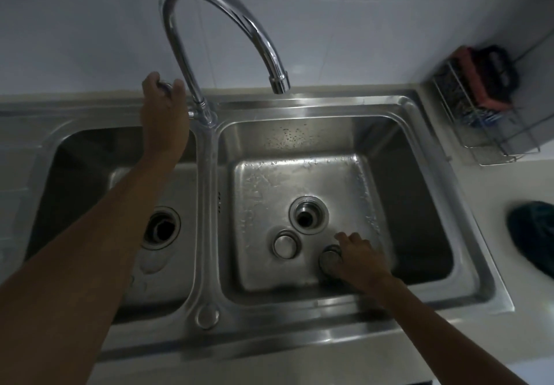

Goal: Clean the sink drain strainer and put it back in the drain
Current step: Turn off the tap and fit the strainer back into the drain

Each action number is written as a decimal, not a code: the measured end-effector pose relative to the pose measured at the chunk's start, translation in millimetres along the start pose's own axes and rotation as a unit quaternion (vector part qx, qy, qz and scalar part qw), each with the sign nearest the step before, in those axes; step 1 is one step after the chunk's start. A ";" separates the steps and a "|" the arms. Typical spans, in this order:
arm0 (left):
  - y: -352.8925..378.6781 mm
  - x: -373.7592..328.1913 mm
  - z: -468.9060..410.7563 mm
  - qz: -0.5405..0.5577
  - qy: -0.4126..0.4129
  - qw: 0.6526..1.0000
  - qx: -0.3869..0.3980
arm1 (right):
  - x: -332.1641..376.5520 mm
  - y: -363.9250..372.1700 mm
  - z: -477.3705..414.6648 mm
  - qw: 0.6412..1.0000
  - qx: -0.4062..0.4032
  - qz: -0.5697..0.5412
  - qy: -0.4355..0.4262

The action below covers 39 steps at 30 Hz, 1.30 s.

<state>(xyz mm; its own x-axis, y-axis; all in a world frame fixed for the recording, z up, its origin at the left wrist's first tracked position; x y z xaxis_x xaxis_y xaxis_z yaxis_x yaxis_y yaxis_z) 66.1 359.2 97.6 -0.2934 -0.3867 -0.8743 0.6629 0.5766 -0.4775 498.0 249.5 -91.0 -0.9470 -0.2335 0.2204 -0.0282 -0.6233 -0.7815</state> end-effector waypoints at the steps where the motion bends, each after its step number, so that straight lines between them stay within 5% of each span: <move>1: -0.1 0.5 13.1 0.011 0.003 1.000 -0.010 | 1.0 4.7 -2.3 1.000 0.018 0.004 -0.002; 4: 11.7 14.6 71.0 0.015 0.024 0.999 -0.020 | 4.2 16.7 -9.1 0.999 0.053 -0.001 -0.013; 7: 56.7 30.5 139.4 -0.072 0.085 0.992 0.062 | 4.3 22.2 -15.2 0.998 0.052 0.007 -0.019; 12: 148.2 72.3 218.5 -0.266 0.139 0.917 0.262 | -2.0 26.5 -25.8 0.998 0.047 0.028 -0.023; 18: 205.3 115.2 240.6 -0.359 0.183 0.853 0.332 | -9.2 29.6 -38.4 0.998 0.037 0.044 -0.032; 28: 242.6 133.2 218.6 -0.419 0.222 0.822 0.315 | -14.6 -26.1 -84.9 0.992 -0.090 -0.045 -0.073; 39: 244.5 147.7 204.1 -0.432 0.184 0.833 0.293 | 20.6 -7.9 -125.9 0.988 -0.079 -0.041 -0.127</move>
<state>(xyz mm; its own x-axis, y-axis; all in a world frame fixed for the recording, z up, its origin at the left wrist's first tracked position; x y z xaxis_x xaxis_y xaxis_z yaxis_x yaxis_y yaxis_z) 325.5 296.2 -130.5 -0.9550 -0.1669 -0.2452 0.2856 -0.2951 -0.9118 438.5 343.6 -153.8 -0.8297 -0.3792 0.4096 -0.1690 -0.5288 -0.8318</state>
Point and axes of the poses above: each hand's wrist, its own z-axis away from the middle knuckle, its own y-axis out of the palm, x = y × z, the point moved 10 cm from there along -z, towards the middle knuckle, and after that the axes turned 12 degrees about -y, right-handed, at the moved point
